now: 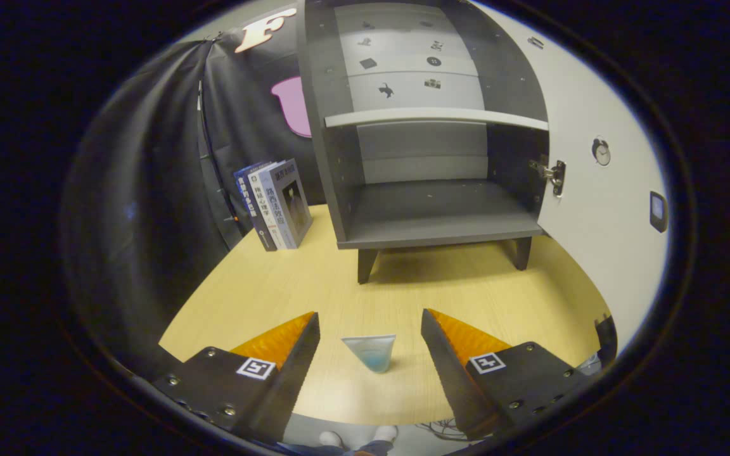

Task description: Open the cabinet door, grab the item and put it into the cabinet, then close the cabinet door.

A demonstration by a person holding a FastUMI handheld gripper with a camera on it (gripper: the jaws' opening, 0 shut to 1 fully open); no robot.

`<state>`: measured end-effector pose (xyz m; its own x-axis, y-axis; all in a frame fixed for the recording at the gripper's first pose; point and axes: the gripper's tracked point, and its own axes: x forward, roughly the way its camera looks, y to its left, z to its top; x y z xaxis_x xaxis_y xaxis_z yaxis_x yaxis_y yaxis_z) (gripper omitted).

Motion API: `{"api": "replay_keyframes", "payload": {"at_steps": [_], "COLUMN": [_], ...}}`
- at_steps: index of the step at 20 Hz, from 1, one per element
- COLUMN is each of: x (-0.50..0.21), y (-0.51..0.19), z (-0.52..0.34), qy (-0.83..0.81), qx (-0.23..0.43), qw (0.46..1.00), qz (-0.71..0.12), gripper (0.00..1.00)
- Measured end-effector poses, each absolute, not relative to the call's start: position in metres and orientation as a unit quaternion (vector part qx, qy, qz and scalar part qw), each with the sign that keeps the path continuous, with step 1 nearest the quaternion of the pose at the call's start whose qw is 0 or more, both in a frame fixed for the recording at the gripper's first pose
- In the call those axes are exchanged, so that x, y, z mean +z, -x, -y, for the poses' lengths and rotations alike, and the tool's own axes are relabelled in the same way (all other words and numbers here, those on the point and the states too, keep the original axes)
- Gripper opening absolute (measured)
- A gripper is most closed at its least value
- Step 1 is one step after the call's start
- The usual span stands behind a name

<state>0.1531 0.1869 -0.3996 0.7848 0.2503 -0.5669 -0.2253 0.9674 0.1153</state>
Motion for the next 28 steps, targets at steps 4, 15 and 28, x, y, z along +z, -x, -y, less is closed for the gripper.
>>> {"api": "replay_keyframes", "payload": {"at_steps": [4, 15, 28], "x": [-0.438, -0.46, -0.319], "y": [-0.156, -0.157, -0.189], "z": [-0.188, -0.196, -0.162], "qy": [-0.019, -0.032, -0.015], "qx": [0.122, 0.138, 0.137], "qw": [0.936, 0.928, 0.958], "qz": [-0.329, -0.344, -0.253], "gripper": [0.96, 0.57, 0.51]}}
